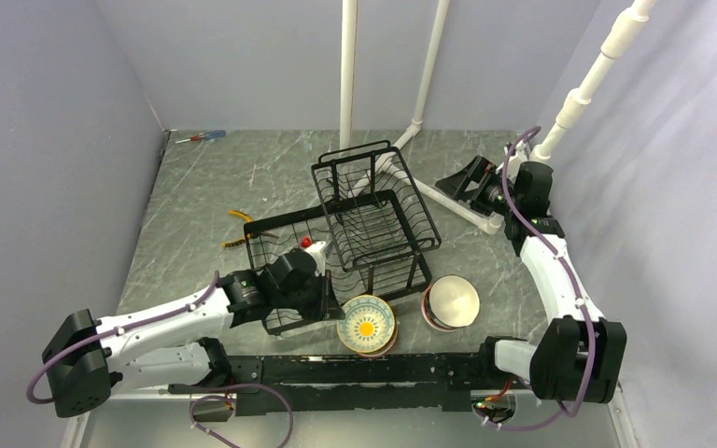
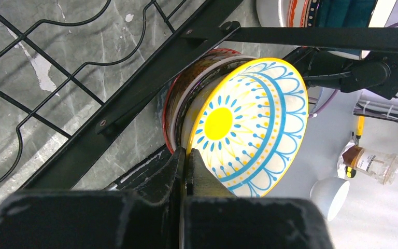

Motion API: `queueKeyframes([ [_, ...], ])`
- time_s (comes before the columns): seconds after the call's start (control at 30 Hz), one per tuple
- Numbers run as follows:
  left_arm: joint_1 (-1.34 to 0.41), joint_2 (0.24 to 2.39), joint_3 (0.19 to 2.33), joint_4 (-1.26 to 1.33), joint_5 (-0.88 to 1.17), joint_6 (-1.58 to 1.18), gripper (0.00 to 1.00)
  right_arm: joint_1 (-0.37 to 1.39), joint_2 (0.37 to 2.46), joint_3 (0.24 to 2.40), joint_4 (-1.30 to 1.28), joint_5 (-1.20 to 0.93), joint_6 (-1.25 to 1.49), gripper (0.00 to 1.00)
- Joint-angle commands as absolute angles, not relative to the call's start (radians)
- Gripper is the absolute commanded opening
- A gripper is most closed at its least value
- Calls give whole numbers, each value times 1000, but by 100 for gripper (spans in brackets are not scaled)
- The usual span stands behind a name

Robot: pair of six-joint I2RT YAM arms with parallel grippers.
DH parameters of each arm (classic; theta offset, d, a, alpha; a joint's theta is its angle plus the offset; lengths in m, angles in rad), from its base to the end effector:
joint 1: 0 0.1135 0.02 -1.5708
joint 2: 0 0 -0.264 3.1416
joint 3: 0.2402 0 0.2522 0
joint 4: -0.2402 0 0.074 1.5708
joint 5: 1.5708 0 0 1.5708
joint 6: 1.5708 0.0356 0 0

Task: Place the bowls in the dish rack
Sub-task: Pick up the bowl from the center of the board.

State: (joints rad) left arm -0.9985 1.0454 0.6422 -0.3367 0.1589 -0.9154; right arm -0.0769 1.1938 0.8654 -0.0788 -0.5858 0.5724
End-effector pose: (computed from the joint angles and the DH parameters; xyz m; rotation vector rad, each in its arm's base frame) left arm 0.1128 -0.1855 0.2274 0.1983 2.5820 -1.0519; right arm 0.2699 -0.0011 0.2957 0.2590 1.9988 0.8969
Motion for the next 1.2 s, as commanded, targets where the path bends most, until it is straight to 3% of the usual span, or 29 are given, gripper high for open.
queueKeyframes([
  [0.0,-1001,1011,692,-336,167,-869,3,-77,1157,920,-84,-601,559,100],
  [0.73,-1001,879,783,-344,267,-679,3,-77,1092,985,-128,-593,550,100],
  [1.17,-1001,886,1144,-537,140,-437,3,-69,1083,1013,-124,-632,568,100],
])
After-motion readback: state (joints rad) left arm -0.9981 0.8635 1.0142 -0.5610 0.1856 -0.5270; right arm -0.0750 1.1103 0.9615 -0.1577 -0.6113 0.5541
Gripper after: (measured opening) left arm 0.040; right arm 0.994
